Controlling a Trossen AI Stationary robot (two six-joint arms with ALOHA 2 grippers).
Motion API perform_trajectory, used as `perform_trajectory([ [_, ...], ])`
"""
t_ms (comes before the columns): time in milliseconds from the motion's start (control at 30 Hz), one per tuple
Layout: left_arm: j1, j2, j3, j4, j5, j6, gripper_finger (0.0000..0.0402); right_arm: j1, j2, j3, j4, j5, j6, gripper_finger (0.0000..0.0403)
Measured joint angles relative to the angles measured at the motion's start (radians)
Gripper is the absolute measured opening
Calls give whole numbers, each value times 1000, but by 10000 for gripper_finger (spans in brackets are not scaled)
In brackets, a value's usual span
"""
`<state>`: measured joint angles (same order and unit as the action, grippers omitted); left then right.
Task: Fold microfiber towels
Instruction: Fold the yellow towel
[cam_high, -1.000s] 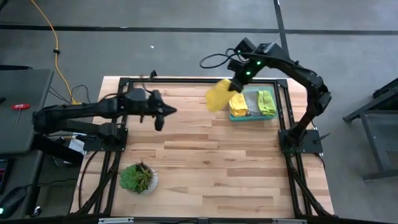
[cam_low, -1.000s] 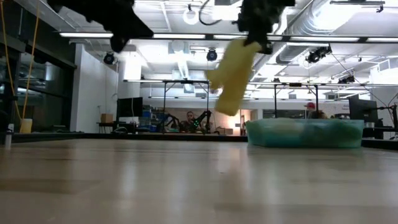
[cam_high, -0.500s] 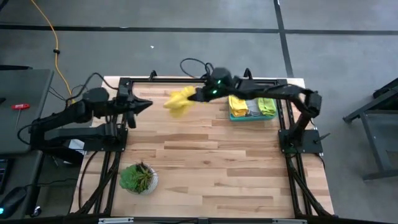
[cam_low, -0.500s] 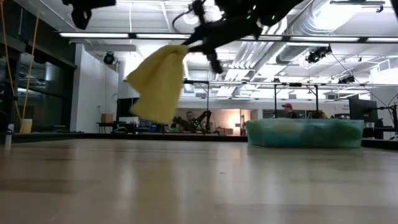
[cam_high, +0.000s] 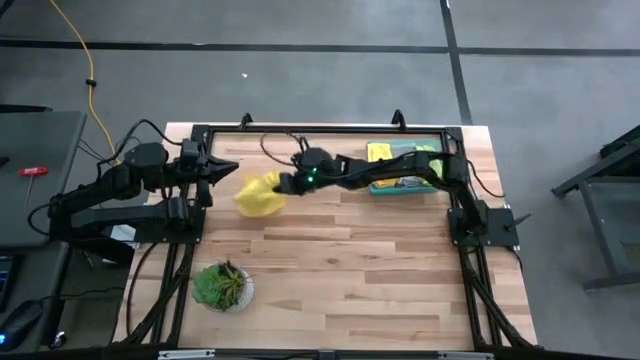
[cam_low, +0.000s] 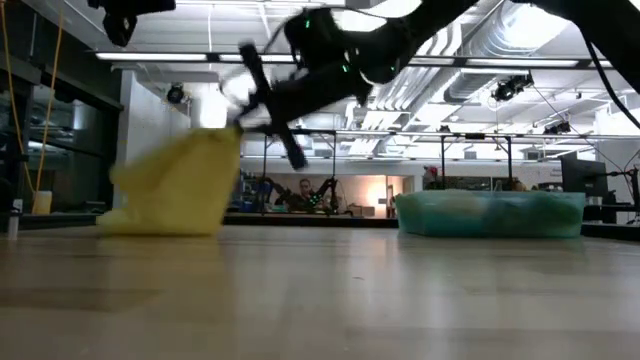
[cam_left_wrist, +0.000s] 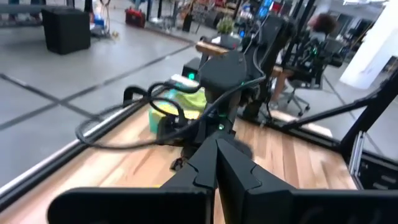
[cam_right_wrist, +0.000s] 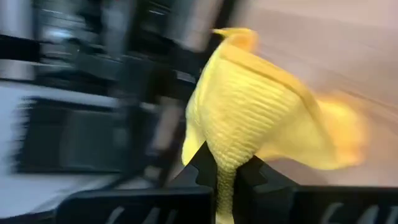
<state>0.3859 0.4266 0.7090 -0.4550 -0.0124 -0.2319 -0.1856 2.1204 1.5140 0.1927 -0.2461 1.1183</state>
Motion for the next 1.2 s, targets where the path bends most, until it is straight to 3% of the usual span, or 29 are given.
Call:
perform_trajectory([
  [300,0,35,-1,-108,0,-50,0,9,-20,-61,-347,22,-100,0],
  [567,-2,154,-3,-213,1,-53,0,25,-67,-62,-546,55,-223,0],
  [733,-3,251,-56,-186,42,-53,0,22,-108,-61,-612,62,-307,12],
  [933,-42,369,-140,-148,59,-23,14,16,-139,-61,-629,-1,-389,80],
  [1200,-179,476,-255,89,8,1,84,-10,-215,-61,-685,-18,-565,207],
])
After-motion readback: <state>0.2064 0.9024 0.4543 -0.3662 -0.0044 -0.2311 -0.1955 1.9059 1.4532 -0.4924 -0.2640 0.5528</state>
